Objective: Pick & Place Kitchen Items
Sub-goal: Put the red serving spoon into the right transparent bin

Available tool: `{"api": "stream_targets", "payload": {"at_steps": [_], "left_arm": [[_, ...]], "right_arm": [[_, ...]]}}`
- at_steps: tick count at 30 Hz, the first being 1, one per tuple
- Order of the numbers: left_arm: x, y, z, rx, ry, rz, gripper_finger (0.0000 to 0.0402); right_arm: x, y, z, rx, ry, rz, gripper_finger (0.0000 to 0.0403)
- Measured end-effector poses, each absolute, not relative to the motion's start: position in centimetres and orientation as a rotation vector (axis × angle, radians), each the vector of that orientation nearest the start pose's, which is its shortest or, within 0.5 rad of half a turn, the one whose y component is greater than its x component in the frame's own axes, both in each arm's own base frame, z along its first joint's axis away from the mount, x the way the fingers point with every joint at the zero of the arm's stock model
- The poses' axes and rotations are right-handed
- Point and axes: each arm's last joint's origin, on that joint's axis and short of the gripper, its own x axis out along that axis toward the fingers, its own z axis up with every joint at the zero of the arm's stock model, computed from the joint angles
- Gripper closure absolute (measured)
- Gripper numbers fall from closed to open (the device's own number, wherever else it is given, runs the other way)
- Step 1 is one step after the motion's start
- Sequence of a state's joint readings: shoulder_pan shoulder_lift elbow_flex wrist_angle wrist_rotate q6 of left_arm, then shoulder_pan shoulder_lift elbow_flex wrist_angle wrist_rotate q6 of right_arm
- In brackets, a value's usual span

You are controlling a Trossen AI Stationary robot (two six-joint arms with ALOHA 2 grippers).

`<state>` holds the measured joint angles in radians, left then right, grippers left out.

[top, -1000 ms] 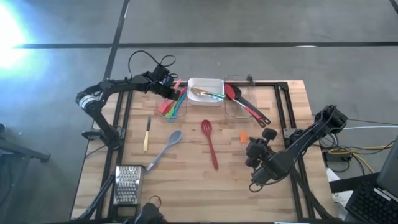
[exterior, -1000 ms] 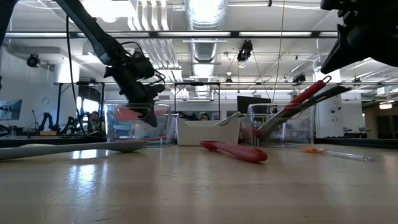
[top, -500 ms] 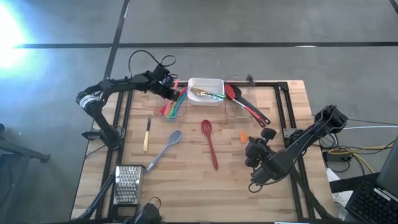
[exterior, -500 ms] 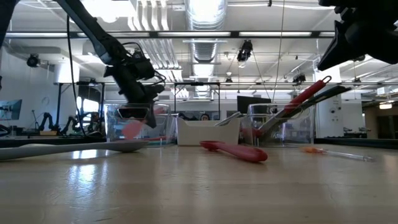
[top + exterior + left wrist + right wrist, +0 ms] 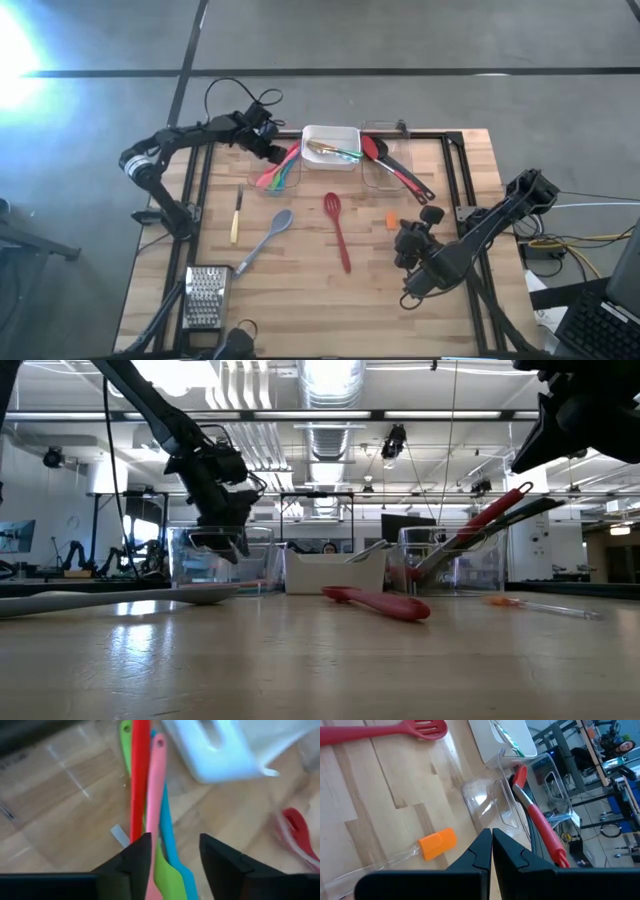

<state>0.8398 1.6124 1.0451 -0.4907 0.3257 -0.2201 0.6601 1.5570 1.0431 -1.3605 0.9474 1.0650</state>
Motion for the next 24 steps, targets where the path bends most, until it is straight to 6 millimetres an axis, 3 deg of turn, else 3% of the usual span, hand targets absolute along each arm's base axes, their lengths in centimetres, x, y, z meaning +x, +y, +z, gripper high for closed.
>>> {"api": "stream_targets", "payload": {"at_steps": [7,14,18,24], "left_arm": [[21.1,21.8,25.8,-0.719,0.844,0.539,0.0191],[18.9,17.6,30.9,-0.61,0.775,0.57,0.0191],[17.5,14.8,32.5,-0.602,0.761,0.583,0.0191],[16.1,11.9,33.5,-0.588,0.814,0.61,0.0193]], "right_arm": [[20.0,12.5,21.9,-0.462,0.919,-0.766,0.0394],[20.3,12.5,22.1,-0.505,0.836,-0.773,0.0394],[20.9,12.9,22.0,-0.46,0.792,-0.752,0.0394],[22.4,13.0,22.5,-0.308,0.693,-0.785,0.0394]]}}
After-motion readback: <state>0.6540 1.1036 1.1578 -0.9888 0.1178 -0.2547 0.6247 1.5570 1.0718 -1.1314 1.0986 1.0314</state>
